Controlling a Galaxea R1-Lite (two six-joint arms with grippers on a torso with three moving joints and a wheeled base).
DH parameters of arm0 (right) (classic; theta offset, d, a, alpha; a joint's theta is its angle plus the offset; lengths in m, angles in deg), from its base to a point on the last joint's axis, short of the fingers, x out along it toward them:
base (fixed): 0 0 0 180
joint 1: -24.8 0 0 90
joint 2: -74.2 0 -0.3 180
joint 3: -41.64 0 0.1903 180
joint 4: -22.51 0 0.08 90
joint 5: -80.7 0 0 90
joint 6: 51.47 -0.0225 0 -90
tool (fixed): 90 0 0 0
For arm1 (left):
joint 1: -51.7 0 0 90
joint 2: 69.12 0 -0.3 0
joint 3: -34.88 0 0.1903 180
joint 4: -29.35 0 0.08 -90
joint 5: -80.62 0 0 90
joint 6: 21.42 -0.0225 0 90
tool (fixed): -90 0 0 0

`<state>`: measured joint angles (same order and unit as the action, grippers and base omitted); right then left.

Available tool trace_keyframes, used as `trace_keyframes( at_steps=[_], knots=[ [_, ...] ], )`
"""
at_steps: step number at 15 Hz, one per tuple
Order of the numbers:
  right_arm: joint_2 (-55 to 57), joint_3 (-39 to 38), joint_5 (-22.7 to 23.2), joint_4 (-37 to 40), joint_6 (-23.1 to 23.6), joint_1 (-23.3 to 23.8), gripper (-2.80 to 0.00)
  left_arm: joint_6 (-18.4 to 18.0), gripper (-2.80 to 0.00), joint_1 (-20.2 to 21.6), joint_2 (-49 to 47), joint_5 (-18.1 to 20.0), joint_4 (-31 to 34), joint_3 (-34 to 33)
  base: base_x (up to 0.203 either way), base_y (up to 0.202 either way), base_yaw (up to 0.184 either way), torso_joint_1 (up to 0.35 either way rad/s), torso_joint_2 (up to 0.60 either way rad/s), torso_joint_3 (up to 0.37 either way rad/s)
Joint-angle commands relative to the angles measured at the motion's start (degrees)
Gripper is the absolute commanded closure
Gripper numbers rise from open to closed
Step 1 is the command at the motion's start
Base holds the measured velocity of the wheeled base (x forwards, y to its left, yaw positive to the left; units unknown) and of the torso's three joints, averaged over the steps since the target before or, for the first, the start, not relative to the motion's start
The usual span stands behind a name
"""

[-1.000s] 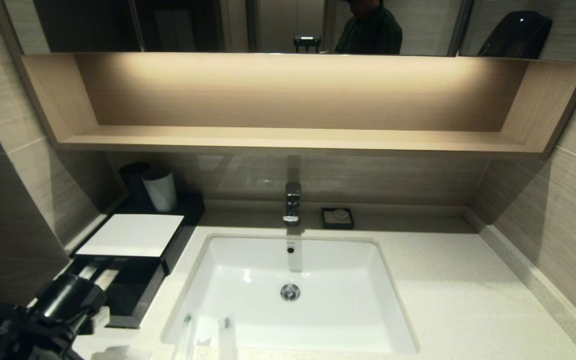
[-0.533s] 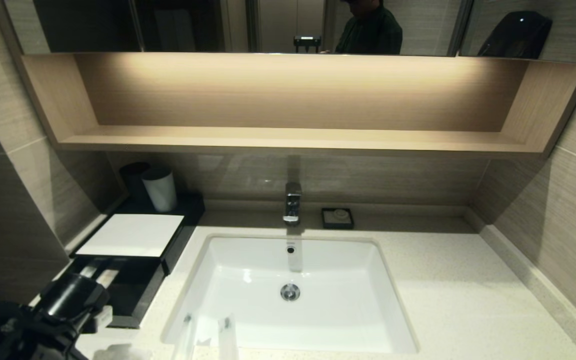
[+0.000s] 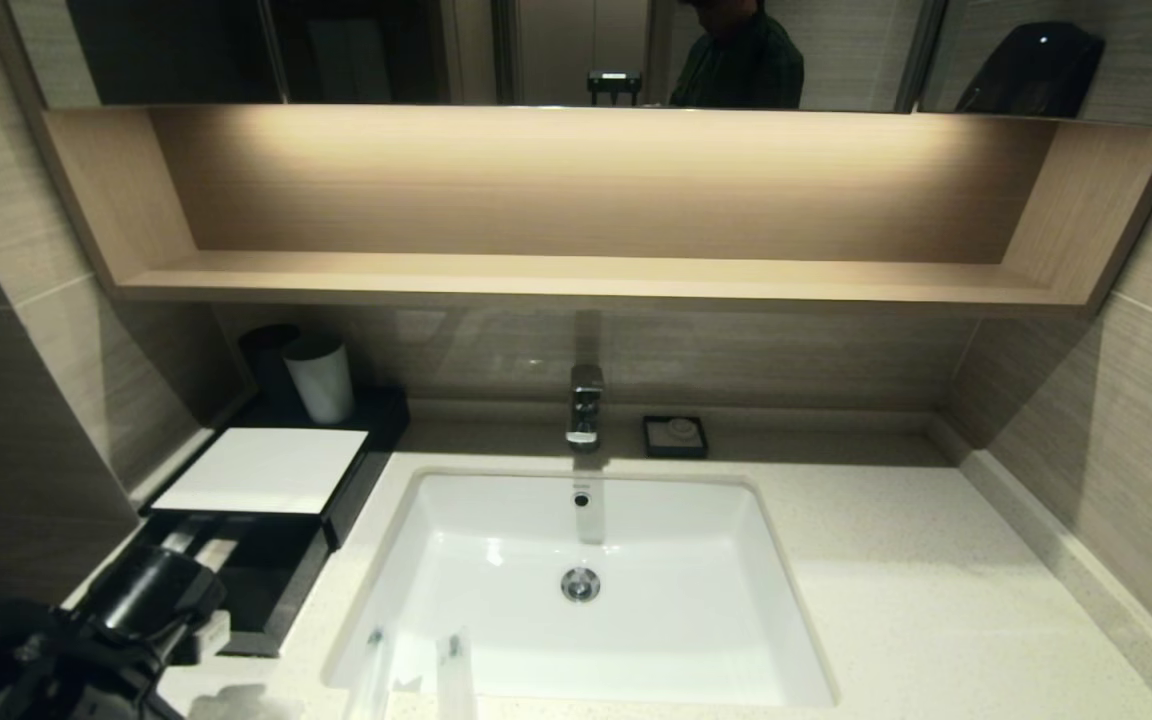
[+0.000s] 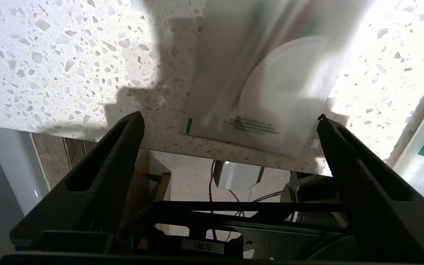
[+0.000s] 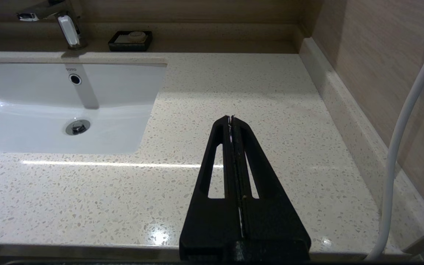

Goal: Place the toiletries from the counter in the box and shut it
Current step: Pick up the bathroom toiletry

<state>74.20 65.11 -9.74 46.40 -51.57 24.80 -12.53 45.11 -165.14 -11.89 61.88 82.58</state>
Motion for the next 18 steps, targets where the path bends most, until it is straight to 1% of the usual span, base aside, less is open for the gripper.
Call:
trace_keyframes(
  at_steps=[1,3,4,18],
  knots=[
    [0.0,0.0,0.0,0.0,0.0,0.0,0.0,0.1,-2.8,0.0,-0.3,0.0,0.0,0.0,0.0,0.0,0.0,0.0,0.0,0.0],
    [0.0,0.0,0.0,0.0,0.0,0.0,0.0,0.1,-2.8,0.0,-0.3,0.7,-0.1,0.0,0.0,0.0,0.0,0.0,0.0,0.0],
    [0.0,0.0,0.0,0.0,0.0,0.0,0.0,0.1,0.0,0.0,-0.3,1.3,-0.3,0.0,0.0,0.0,0.0,0.0,0.0,0.0],
    [0.0,0.0,0.0,0.0,0.0,0.0,0.0,0.0,0.0,0.1,0.4,1.5,-0.3,-0.8,0.0,0.0,0.0,0.0,0.0,0.0]
  ],
)
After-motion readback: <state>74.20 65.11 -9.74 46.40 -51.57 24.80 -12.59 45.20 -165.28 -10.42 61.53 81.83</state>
